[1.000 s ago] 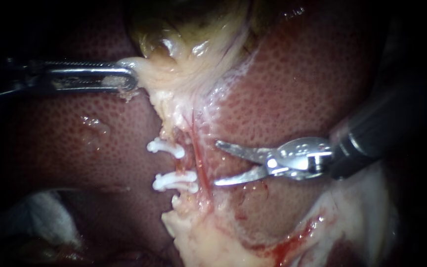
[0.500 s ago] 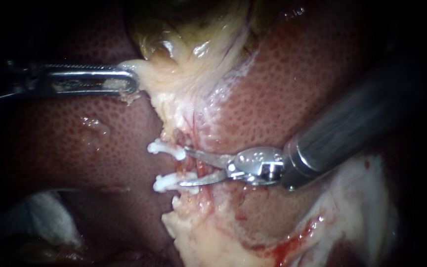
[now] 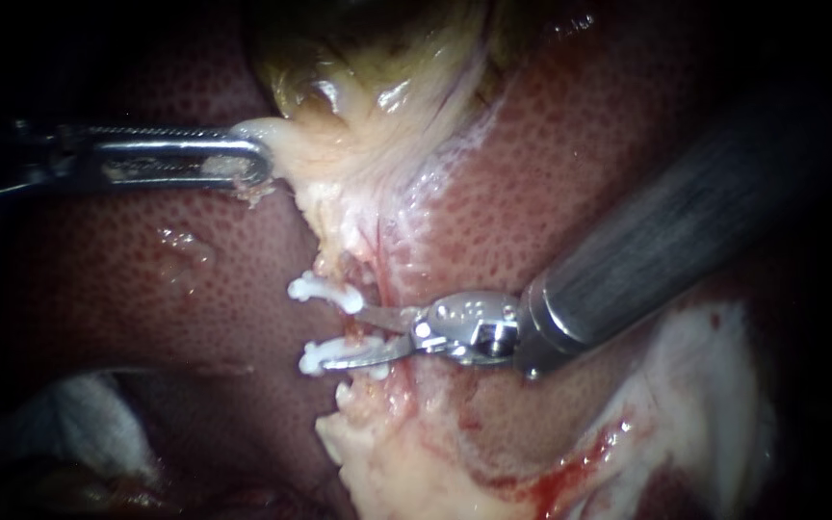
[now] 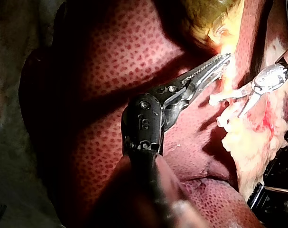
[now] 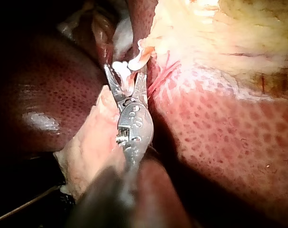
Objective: Go to the cutting position left tube
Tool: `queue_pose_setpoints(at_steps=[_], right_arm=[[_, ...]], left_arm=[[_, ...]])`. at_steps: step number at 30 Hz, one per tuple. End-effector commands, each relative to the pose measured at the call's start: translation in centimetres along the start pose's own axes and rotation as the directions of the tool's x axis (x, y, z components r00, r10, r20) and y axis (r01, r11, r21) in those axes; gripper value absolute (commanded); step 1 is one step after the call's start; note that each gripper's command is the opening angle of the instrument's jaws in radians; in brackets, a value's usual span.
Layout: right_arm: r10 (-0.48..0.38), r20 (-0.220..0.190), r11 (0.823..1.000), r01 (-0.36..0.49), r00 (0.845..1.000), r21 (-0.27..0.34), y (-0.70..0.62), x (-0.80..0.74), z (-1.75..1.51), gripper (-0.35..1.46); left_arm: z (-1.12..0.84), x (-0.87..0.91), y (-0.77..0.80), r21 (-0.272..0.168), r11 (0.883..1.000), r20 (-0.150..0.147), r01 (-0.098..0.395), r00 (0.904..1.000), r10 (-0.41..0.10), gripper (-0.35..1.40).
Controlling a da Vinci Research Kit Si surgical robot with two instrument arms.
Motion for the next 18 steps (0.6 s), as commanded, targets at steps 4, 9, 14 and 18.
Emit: queue_pose_setpoints(at_steps=[4,9,14,18], right_arm=[[0.025,0.001,0.999,-0.025,1.0,0.021,0.05,0.01,0.08,1.33],[0.045,0.004,0.998,-0.046,0.999,0.039,0.09,0.0,0.19,1.28],[0.061,0.005,0.997,-0.061,0.998,0.038,0.11,0.01,0.27,1.26],[0.074,0.004,0.997,-0.074,0.997,0.036,0.12,0.04,0.31,1.24]], left_arm=[[0.01,0.0,0.0,0.001,1.0,0.0,0.0,1.0,0.0,-0.35],[0.01,0.0,0.0,0.001,1.0,0.0,0.0,1.0,0.0,-0.35],[0.02,0.0,0.0,0.002,1.0,0.0,0.0,1.0,0.0,-0.35],[0.03,0.0,0.0,-0.001,1.0,0.0,0.0,1.0,0.0,-0.35]])
